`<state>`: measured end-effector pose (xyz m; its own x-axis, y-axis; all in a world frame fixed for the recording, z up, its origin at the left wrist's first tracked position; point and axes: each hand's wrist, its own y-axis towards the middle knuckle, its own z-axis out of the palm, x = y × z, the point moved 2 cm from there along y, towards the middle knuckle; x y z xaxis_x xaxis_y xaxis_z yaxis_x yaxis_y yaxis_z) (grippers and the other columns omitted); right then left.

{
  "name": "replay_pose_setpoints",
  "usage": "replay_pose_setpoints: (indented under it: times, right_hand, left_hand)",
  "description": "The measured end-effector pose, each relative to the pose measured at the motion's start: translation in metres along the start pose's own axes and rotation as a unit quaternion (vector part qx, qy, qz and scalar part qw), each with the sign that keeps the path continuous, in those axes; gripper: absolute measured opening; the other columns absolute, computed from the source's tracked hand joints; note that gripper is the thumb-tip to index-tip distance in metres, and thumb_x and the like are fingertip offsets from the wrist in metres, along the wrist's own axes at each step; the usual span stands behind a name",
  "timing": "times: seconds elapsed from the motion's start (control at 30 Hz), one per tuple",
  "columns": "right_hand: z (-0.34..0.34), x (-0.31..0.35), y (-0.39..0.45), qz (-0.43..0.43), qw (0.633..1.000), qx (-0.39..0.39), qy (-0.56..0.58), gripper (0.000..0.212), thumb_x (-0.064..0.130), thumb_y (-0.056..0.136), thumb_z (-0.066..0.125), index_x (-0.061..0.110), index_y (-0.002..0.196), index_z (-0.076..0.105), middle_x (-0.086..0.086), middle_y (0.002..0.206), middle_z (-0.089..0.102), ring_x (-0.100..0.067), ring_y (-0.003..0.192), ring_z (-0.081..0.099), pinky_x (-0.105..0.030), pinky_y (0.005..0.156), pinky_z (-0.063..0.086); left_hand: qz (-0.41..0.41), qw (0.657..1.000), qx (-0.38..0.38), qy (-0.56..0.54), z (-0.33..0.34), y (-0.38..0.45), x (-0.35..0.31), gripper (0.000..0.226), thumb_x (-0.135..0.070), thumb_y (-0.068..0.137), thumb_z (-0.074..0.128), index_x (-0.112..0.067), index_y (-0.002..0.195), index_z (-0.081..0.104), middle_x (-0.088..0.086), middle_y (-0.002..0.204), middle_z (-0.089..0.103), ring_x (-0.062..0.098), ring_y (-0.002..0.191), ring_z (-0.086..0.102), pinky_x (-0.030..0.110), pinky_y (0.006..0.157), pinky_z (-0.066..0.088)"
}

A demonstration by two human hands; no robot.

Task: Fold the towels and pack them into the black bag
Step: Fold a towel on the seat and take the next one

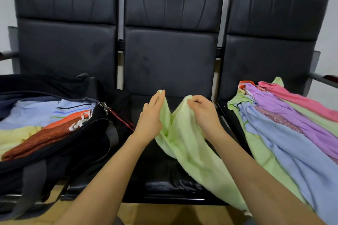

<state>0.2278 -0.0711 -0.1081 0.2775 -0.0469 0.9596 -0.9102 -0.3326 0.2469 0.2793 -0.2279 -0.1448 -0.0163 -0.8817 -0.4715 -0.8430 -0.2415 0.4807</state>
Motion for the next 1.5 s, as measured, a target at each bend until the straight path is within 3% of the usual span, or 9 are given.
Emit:
replay_pose_setpoints:
  times: [0.17,0.33,0.5,0.63,0.77,0.9,1.03,1.4,1.5]
  right_hand:
    - [-0.008,0.032,0.006,-0.025,0.996,-0.069,0.05,0.022,0.01,0.095,0.049,0.022,0.092,0.067,0.005,0.086,0.068,-0.006,0.077,0.063,-0.023,0.071,0.049]
    - [-0.021,0.078,0.013,-0.088,0.984,-0.145,0.046,0.017,0.01,0.095,0.047,0.013,0.102,0.063,0.003,0.091,0.065,-0.005,0.079,0.059,-0.018,0.068,0.047]
    - [-0.023,0.108,0.023,-0.079,0.98,-0.155,0.091,0.007,0.008,0.088,0.058,0.011,0.094,0.06,-0.004,0.085,0.065,-0.013,0.076,0.061,-0.024,0.067,0.051]
    - [-0.025,0.114,0.027,-0.104,0.98,-0.158,0.055,0.011,0.006,0.087,0.055,0.014,0.095,0.052,0.0,0.073,0.054,-0.009,0.064,0.051,-0.022,0.059,0.044]
    - [-0.019,0.116,0.032,-0.156,0.985,-0.066,-0.022,0.047,0.0,0.085,0.047,0.036,0.116,0.045,0.002,0.068,0.048,-0.007,0.059,0.045,-0.024,0.057,0.041]
    - [-0.013,0.123,0.039,-0.152,0.986,0.008,-0.074,0.025,0.007,0.087,0.054,0.022,0.099,0.069,0.005,0.091,0.068,-0.008,0.086,0.063,-0.028,0.077,0.053]
    - [-0.018,0.123,0.044,-0.155,0.979,-0.029,-0.131,0.01,0.012,0.085,0.062,0.016,0.079,0.07,0.01,0.08,0.065,-0.005,0.08,0.06,-0.022,0.072,0.048]
    - [-0.033,0.12,0.048,-0.127,0.98,-0.116,-0.104,0.013,0.01,0.087,0.059,0.011,0.084,0.071,0.009,0.082,0.065,-0.002,0.078,0.057,-0.015,0.066,0.045]
    - [-0.043,0.115,0.046,-0.124,0.976,-0.142,-0.106,0.015,0.009,0.089,0.059,0.005,0.089,0.074,0.0,0.091,0.07,-0.006,0.084,0.061,-0.014,0.071,0.046]
  left_hand:
    - [0.039,0.997,-0.015,-0.061,-0.037,0.027,-0.021,0.083,0.023,0.081,0.033,-0.021,0.15,0.023,-0.003,0.153,0.026,0.016,0.141,0.024,0.027,0.115,0.02]
    - [0.079,0.992,-0.047,-0.085,-0.081,0.063,-0.056,0.061,0.01,0.092,0.038,-0.024,0.142,0.041,-0.001,0.127,0.056,0.016,0.118,0.049,0.019,0.098,0.037]
    - [0.097,0.98,-0.152,-0.083,-0.112,0.086,-0.089,0.033,0.004,0.094,0.041,-0.006,0.112,0.067,0.007,0.112,0.062,0.018,0.107,0.056,0.007,0.084,0.032]
    - [0.069,0.98,-0.172,-0.075,-0.121,0.094,-0.099,0.03,0.0,0.096,0.039,-0.007,0.109,0.066,0.005,0.106,0.061,0.015,0.098,0.055,0.011,0.076,0.035]
    - [0.079,0.968,-0.128,-0.2,-0.125,0.092,-0.111,0.017,-0.005,0.094,0.05,-0.014,0.099,0.064,-0.003,0.088,0.064,0.005,0.079,0.057,0.005,0.067,0.041]
    - [0.083,0.954,-0.099,-0.272,-0.123,0.091,-0.118,0.016,-0.006,0.092,0.054,-0.019,0.095,0.062,0.0,0.084,0.067,0.006,0.077,0.063,0.014,0.068,0.049]
    - [0.062,0.955,-0.093,-0.275,-0.117,0.089,-0.111,0.016,-0.006,0.092,0.055,-0.019,0.099,0.061,-0.001,0.087,0.067,0.008,0.081,0.064,0.017,0.074,0.051]
    - [-0.005,0.994,-0.069,-0.086,-0.076,0.069,-0.095,0.024,-0.027,0.097,0.048,-0.007,0.087,0.058,0.002,0.079,0.058,0.022,0.071,0.056,0.04,0.066,0.05]
    - [-0.04,0.984,-0.099,-0.141,-0.086,0.074,-0.098,0.024,-0.024,0.097,0.046,-0.007,0.087,0.06,-0.001,0.073,0.059,0.013,0.066,0.054,0.028,0.057,0.044]
